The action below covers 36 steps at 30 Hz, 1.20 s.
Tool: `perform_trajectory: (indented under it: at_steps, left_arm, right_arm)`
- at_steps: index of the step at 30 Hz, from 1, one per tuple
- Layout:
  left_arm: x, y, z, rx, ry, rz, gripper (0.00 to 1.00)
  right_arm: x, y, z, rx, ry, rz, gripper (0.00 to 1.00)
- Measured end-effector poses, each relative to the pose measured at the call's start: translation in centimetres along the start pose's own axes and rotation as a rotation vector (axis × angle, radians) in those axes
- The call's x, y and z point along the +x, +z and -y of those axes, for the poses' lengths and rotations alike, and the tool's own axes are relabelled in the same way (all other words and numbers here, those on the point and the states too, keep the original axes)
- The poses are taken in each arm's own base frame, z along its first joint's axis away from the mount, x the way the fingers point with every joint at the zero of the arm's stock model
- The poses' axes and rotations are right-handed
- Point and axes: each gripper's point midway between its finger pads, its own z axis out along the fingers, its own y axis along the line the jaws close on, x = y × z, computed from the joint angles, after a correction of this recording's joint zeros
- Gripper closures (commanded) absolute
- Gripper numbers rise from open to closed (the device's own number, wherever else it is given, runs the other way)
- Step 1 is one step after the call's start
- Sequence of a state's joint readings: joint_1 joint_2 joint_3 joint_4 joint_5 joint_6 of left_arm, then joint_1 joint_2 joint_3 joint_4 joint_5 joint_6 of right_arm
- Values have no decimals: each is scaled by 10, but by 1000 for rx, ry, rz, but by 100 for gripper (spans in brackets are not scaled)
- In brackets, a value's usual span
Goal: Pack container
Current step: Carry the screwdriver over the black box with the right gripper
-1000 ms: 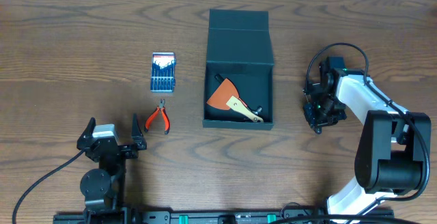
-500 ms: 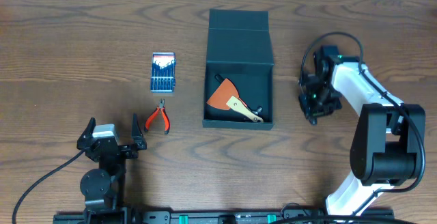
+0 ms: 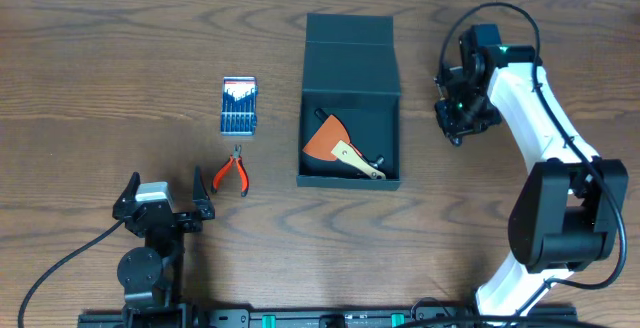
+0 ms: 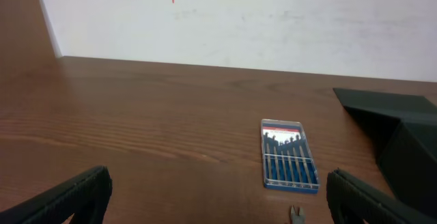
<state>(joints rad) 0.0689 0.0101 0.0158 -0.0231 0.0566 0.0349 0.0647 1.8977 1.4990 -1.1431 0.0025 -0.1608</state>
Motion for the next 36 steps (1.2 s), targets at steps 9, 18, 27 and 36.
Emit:
perform_trajectory:
  at_steps: [9,18,27,36]
  left_arm:
    - [0,0,0,0,0,0,1]
    - [0,0,0,0,0,0,2]
    - [0,0,0,0,0,0,2]
    - [0,0,0,0,0,0,1]
  right_arm:
    - [-16,-16,-43,-3,-118,37,99]
    - [-8,-20,-85,-10,-228,6,99]
    - [0,-21,-128,-14,-272,-3,99]
    - [4,-21,-144,-18,-42,-6,99]
